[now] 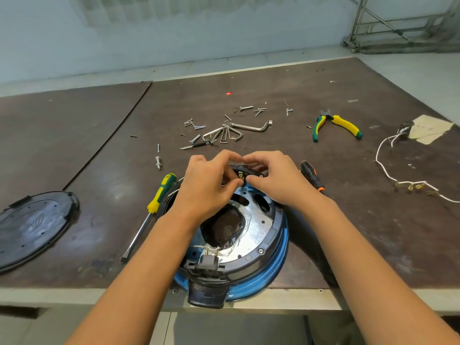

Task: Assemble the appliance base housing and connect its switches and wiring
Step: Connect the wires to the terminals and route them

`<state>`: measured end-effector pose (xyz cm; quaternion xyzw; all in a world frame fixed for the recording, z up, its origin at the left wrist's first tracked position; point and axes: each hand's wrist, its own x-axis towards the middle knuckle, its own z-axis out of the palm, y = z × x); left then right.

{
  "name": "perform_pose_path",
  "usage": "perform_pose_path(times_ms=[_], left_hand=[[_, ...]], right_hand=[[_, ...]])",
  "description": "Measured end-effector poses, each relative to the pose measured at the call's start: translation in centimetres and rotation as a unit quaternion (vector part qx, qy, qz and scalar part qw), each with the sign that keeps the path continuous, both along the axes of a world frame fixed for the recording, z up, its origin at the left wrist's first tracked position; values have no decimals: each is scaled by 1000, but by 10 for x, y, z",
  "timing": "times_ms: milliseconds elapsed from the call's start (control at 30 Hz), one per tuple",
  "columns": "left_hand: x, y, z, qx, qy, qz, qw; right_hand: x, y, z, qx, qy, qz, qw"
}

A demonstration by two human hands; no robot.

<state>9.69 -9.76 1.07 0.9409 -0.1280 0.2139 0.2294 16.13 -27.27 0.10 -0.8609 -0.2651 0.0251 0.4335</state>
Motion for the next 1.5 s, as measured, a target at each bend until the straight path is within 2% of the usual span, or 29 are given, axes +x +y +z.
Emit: perform_pose_path(times_ms=[567, 1500], left_hand=[[3, 2, -2, 1, -2, -1, 1000], [8, -1, -4, 10, -2, -4, 1000]], right_hand=[[6, 2, -2, -13, 19, 30, 999], [5, 7, -3, -24, -1, -3, 1000]])
